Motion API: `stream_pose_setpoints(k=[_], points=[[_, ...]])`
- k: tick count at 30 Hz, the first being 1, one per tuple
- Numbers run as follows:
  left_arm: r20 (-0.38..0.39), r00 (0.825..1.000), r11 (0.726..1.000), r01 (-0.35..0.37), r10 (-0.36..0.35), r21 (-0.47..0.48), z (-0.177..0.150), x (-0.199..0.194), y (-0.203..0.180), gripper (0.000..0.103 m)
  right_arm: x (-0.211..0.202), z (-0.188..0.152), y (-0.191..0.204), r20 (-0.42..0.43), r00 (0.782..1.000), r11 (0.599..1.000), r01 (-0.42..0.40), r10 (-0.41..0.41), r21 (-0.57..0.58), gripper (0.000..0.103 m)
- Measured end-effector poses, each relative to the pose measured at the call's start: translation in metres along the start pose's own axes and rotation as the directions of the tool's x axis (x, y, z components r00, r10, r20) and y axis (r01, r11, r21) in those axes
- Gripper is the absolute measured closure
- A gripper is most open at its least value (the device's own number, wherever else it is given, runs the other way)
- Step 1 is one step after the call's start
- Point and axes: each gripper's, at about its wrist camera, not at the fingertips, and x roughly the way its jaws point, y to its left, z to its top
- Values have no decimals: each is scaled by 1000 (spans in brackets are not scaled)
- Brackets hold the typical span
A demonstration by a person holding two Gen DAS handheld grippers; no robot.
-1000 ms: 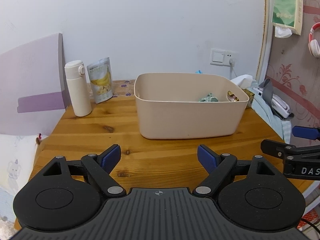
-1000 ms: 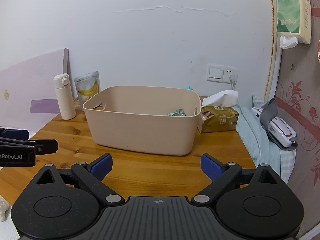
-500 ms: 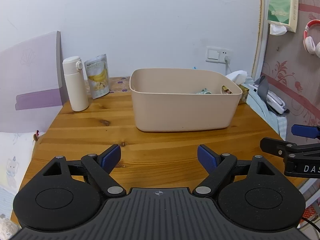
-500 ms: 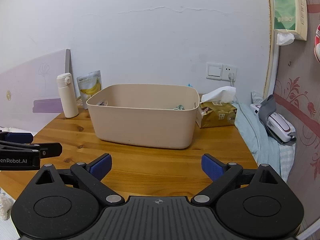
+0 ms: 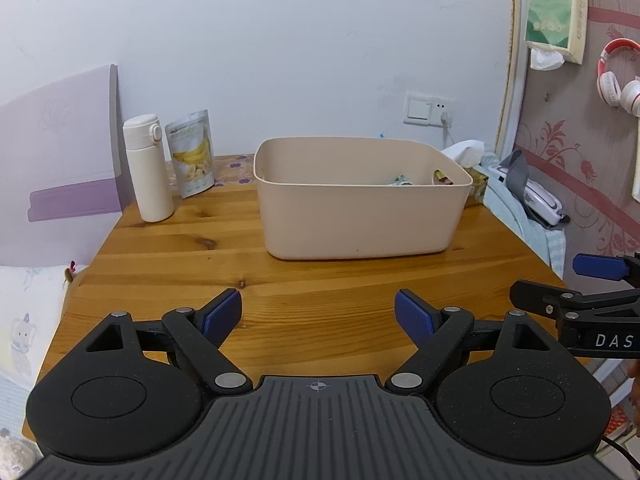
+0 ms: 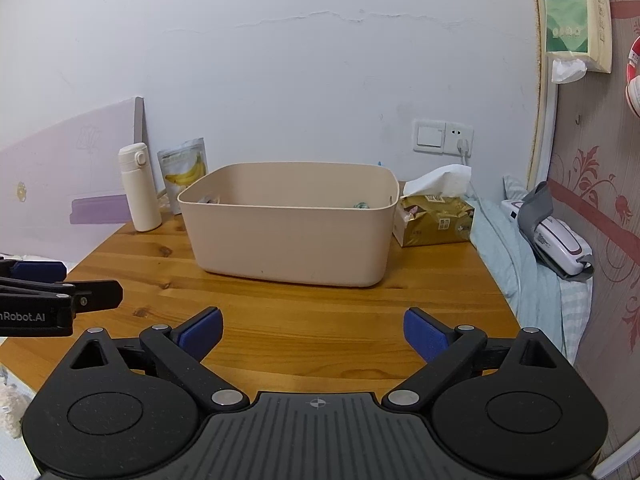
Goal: Organize objects
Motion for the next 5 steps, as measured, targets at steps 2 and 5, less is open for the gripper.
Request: stream_pose_setpoints(k=[2, 5], points=[[0, 1000, 1000, -1, 1, -1, -1, 0, 0, 18, 2, 1, 0, -4, 1000, 1000, 0, 0, -1, 4], [-8, 1000, 1000, -2, 2, -10, -2, 2, 2, 18, 8, 1, 2, -14, 1000, 1000, -1, 1, -2, 3]])
